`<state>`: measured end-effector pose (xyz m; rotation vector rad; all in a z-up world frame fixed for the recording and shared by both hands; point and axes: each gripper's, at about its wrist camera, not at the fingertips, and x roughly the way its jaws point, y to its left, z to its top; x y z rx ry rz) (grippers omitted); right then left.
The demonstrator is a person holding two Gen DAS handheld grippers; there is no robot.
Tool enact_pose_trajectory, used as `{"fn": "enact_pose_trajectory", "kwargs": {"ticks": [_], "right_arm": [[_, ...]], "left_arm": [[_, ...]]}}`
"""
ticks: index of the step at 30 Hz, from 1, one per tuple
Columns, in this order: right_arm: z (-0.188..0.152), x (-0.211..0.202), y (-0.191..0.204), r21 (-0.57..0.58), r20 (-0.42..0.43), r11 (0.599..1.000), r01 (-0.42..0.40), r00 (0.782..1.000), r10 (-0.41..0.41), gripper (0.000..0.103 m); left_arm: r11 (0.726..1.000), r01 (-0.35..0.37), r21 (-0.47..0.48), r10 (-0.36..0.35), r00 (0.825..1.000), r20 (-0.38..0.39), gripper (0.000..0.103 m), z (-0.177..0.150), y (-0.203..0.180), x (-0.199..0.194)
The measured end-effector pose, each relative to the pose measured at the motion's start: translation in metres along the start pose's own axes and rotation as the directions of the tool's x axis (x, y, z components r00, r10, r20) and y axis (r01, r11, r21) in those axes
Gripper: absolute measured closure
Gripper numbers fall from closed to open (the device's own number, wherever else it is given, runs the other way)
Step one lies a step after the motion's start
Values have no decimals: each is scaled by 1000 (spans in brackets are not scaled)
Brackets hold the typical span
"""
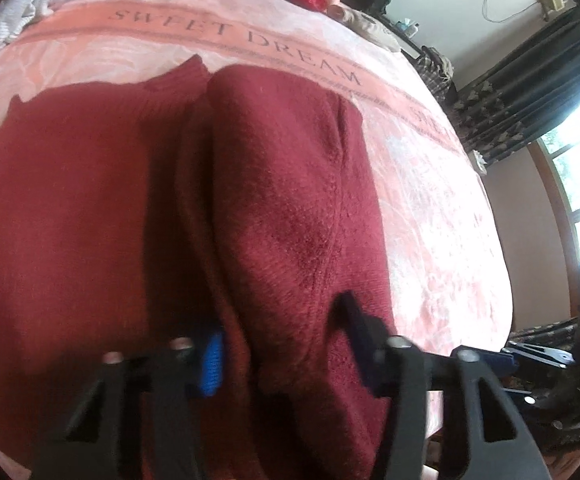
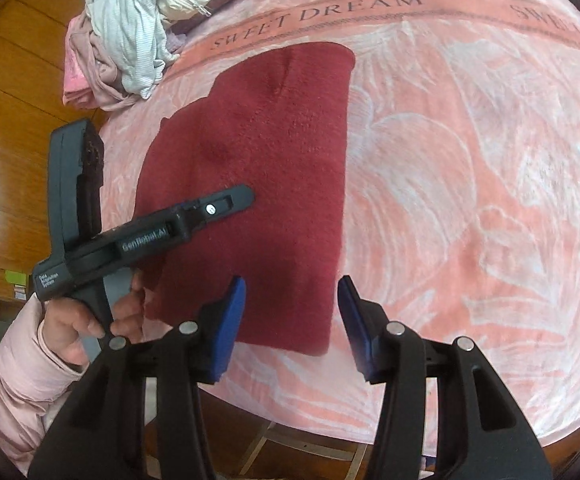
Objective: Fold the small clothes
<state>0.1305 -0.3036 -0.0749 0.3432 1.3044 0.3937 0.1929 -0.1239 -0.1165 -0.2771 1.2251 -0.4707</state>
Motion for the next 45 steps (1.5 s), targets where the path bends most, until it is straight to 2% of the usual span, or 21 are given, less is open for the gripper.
{"fn": "enact_pose_trajectory", "kwargs": {"ticks": [3, 9, 14, 20, 29, 35, 45], "right_arm": [[-2, 1, -3, 13, -3, 1000, 6, 1000, -6, 54], [-5, 5, 2, 11, -13, 1000, 24, 1000, -24, 54], [-3, 6, 14, 0, -8, 999, 46, 999, -46, 54], [1, 12, 37, -36, -12, 997, 68, 998, -69, 54], [5, 30, 73, -93, -40, 993, 73, 996, -77, 54], [6, 49, 95, -123, -74, 990, 75, 994, -85, 54], [2, 89, 121, -169, -143, 980, 102, 982, -127, 54]], "left_arm": [[999, 33, -3, -33, 999, 23, 74, 1, 4, -5], [996, 93, -13, -91, 993, 79, 81, 0, 10, -14], [989, 146, -6, -144, 982, 124, 82, 4, 14, -34], [984, 176, 25, -178, 967, 182, 83, 9, 25, -69], [975, 216, 52, -222, 939, 264, 83, 12, 69, -132], [976, 216, 34, -217, 938, 271, 83, 5, 111, -148], [976, 216, 2, -210, 946, 247, 82, 0, 166, -139]]}}
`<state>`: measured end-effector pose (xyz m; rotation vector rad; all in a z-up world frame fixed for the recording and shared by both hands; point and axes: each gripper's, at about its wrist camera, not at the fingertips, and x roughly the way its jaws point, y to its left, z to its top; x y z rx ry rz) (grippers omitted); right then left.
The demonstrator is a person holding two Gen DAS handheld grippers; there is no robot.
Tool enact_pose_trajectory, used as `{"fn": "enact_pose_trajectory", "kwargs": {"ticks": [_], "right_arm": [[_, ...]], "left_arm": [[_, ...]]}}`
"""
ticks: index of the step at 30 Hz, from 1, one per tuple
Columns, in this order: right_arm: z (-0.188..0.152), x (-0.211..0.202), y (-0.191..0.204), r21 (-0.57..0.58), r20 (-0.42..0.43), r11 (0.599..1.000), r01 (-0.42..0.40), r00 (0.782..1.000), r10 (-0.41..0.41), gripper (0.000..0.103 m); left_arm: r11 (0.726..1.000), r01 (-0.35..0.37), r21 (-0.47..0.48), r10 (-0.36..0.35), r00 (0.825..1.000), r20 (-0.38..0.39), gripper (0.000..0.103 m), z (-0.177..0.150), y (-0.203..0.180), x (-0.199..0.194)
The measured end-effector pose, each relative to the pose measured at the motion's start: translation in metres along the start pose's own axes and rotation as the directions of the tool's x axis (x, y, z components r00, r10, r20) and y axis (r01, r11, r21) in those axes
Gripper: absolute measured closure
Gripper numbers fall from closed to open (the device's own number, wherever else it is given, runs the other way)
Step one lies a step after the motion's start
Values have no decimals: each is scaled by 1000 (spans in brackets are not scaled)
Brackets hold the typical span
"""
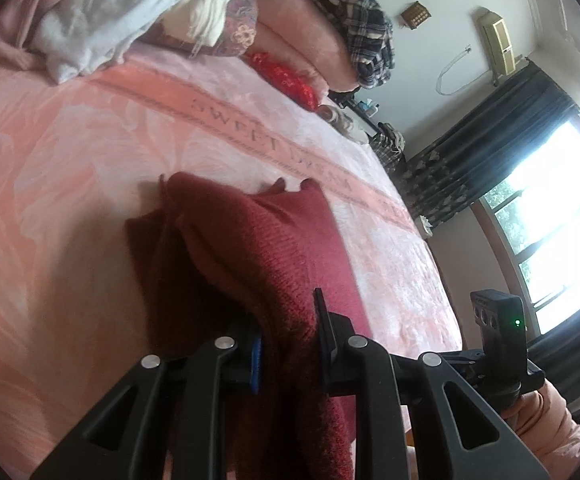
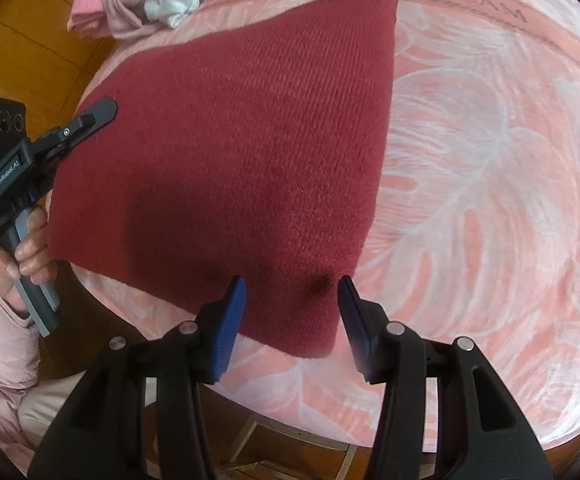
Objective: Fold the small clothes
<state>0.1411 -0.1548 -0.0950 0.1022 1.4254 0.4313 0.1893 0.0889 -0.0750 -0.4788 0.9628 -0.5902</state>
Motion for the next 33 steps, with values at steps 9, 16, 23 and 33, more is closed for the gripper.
{"fn": "enact_pose_trajectory", "kwargs": {"ticks": [9, 16, 23, 33], "right_arm": [[-4, 47, -9, 6, -89, 996, 85, 992, -84, 49], [-7, 27, -14, 1, -40, 999, 53, 998, -53, 47], [-14, 29, -37, 74, -55, 997, -9, 998, 13, 42], [-15, 36, -34, 48, -43, 994, -102, 994, 104, 79]], "left_arm": [[997, -67, -38, 64, 995, -76, 75, -30, 41, 29], [990, -138, -18, 137, 989, -65, 40, -32, 24, -5], [970, -241, 21, 241, 959, -151, 32, -67, 2, -18], [966, -253, 54, 259, 945, -200, 86, -87, 2, 0]]}}
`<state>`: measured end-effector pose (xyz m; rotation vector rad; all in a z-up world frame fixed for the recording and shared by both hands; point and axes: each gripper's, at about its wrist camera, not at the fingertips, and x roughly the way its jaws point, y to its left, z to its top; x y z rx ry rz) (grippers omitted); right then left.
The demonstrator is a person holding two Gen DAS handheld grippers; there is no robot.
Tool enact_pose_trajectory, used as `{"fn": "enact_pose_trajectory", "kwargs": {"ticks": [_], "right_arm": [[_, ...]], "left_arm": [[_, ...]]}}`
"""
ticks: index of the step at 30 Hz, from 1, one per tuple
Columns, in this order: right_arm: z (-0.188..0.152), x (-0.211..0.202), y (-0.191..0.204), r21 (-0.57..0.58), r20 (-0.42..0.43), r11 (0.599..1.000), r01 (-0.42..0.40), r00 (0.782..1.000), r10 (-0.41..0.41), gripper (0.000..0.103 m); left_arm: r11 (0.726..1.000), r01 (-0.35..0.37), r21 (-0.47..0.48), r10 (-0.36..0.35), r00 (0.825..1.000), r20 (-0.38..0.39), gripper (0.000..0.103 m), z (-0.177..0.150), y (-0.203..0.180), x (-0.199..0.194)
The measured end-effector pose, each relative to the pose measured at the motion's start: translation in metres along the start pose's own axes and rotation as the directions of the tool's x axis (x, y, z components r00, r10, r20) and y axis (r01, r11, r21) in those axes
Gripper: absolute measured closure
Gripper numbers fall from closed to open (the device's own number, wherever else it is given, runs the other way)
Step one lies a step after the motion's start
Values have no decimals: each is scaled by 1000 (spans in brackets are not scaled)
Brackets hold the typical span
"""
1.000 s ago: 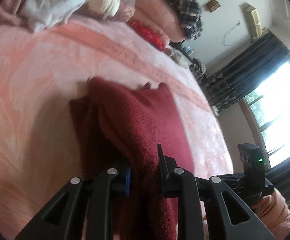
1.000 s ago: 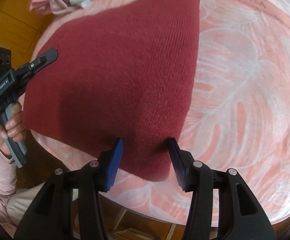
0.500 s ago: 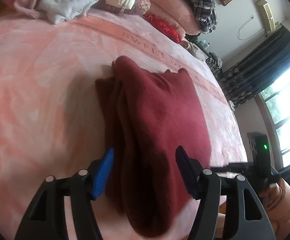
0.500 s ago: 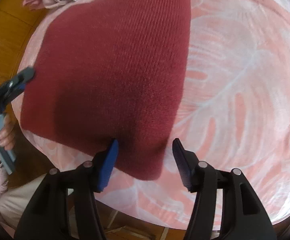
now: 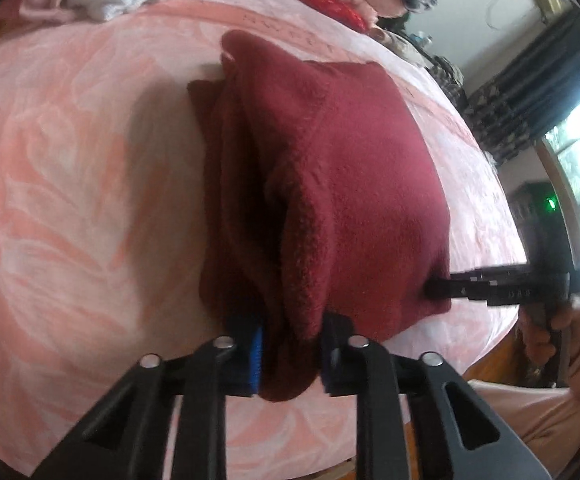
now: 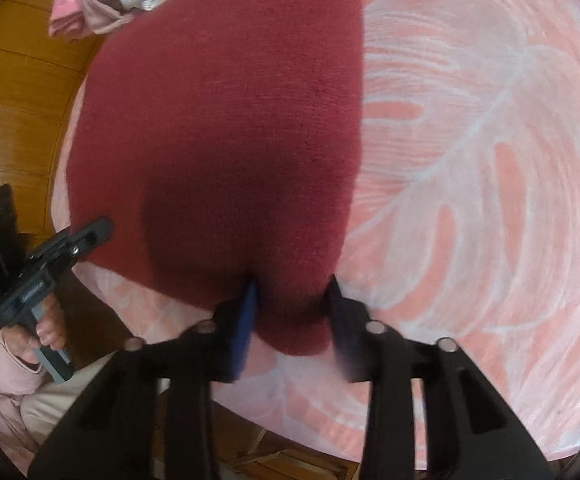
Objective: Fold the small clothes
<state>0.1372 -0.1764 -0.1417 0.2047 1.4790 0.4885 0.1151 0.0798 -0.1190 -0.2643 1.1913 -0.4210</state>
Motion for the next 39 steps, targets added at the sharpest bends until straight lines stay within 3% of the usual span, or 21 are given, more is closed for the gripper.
{"fn": "enact_pose_trajectory", "kwargs": {"ticks": [5, 10, 14, 16, 18, 19, 21, 23, 24, 27, 29, 32, 34, 36, 37, 39], "right_arm": [[-16, -24, 6, -91, 40, 996, -20, 999, 24, 83], [-19, 6, -10, -54, 1, 998, 15, 1000, -15, 83], [-22, 12, -4, -85, 15, 996, 41, 999, -40, 76], [-17, 6, 0, -94, 6, 995, 34, 999, -34, 70], [-15, -7, 5, -92, 13, 995, 26, 1000, -25, 67], [-14, -21, 5, -94, 43, 995, 20, 999, -16, 63], [-5, -48, 6, -77, 115, 996, 34, 993, -25, 50], [13, -61, -1, -40, 154, 999, 36, 988, -29, 48], [27, -64, -2, -14, 165, 1000, 23, 986, -21, 48], [71, -69, -12, 55, 218, 998, 34, 975, -45, 47], [88, -58, -20, 81, 240, 997, -4, 971, -16, 42], [107, -49, -40, 134, 284, 985, -105, 957, 63, 41], [119, -34, -47, 159, 257, 982, -102, 965, 59, 42], [124, -30, -56, 157, 246, 982, -104, 967, 63, 42], [128, -27, -54, 158, 246, 981, -110, 967, 69, 42], [127, -26, -58, 155, 249, 980, -124, 965, 83, 42]], "left_arm": [[999, 12, 45, -15, 998, 58, 88, -1, -3, -26], [999, -25, 39, 26, 1000, -16, 88, -9, 10, 10], [996, -52, 76, 52, 999, 3, 87, -8, 6, 15], [993, -66, 97, 66, 998, 2, 82, -7, 1, 9], [992, -74, 104, 74, 997, 4, 59, -4, -6, -4], [992, -69, 103, 69, 998, 7, 53, -2, -8, -10], [993, -65, 96, 62, 997, 39, 33, 7, -13, -26], [993, -71, 97, 64, 995, 81, 32, 28, -18, -38], [993, -78, 92, 70, 994, 89, 26, 41, -21, -40], [998, -56, 0, 56, 992, 111, 25, 87, -18, -32], [998, -6, -61, 11, 996, 91, 25, 112, -16, -13], [989, 24, -145, -12, 996, 84, 25, 124, -4, 10], [983, 33, -178, -19, 996, 82, 30, 126, 5, 22], [978, 48, -201, -30, 995, 90, 59, 128, 13, 29], [977, 58, -207, -40, 995, 94, 63, 129, 17, 32], [979, 71, -189, -50, 992, 116, 86, 132, 19, 32]]}}
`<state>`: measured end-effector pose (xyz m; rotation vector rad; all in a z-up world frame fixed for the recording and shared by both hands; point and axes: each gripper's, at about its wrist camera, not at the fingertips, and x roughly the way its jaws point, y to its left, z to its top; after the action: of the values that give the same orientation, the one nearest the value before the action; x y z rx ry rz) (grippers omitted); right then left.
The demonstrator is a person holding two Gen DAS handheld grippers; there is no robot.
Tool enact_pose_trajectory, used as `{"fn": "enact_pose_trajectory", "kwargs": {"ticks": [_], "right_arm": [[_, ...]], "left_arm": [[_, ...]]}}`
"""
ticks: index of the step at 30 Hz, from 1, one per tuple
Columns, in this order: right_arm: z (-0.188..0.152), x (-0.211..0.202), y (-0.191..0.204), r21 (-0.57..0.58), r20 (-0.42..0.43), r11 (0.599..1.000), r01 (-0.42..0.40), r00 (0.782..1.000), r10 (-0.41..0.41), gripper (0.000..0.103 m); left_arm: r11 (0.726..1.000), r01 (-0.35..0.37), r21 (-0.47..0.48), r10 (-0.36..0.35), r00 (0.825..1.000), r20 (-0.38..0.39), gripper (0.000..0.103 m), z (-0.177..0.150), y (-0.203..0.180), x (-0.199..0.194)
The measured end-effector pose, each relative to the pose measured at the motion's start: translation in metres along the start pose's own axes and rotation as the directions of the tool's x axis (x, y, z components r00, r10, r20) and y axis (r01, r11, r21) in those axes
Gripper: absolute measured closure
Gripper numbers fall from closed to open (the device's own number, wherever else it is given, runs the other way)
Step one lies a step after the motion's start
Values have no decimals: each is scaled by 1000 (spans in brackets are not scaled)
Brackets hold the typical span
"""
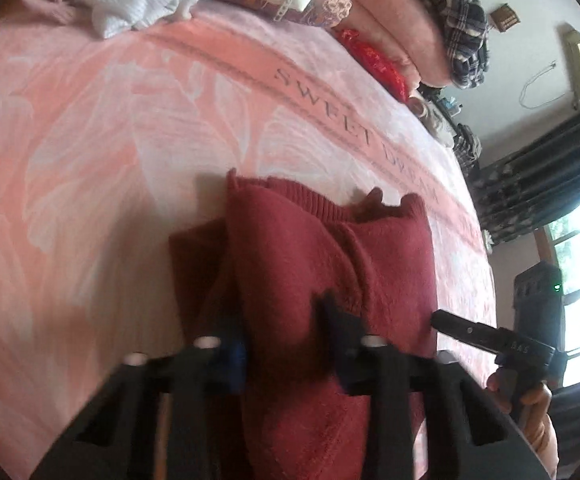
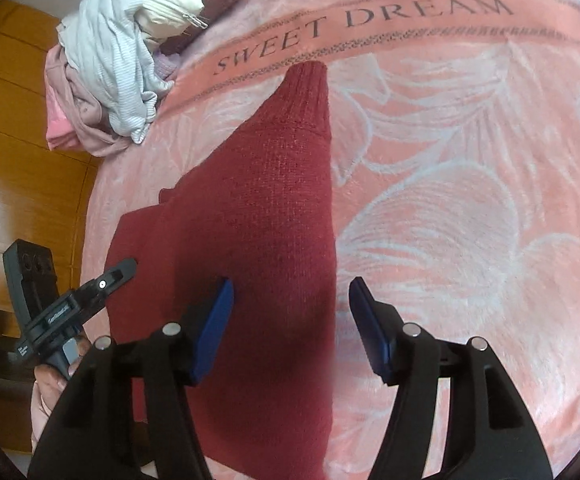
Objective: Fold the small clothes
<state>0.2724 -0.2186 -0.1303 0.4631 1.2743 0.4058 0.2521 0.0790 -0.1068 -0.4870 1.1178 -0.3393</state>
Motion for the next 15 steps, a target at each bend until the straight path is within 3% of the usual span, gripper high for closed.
{"fn": "enact_pose_trajectory", "kwargs": {"ticks": [4, 9, 12, 15], "right_arm": [[-5, -5, 0, -28, 14, 1000, 13, 1000, -13, 44], [-10, -11, 5, -69, 28, 997, 27, 999, -25, 45], [-12, -5, 5, -80, 28, 996, 50, 998, -48, 45], [-12, 1, 4, -77, 23, 994, 71, 997, -69, 45]], "left_arm": [[999, 17, 46, -21, 997, 78, 90, 3, -14, -19], [987, -61, 148, 32, 981, 191, 93, 2, -23, -51], [983, -106, 148, 79, 981, 175, 93, 2, -12, -39], [984, -128, 124, 115, 987, 110, 93, 0, 3, -8]]}}
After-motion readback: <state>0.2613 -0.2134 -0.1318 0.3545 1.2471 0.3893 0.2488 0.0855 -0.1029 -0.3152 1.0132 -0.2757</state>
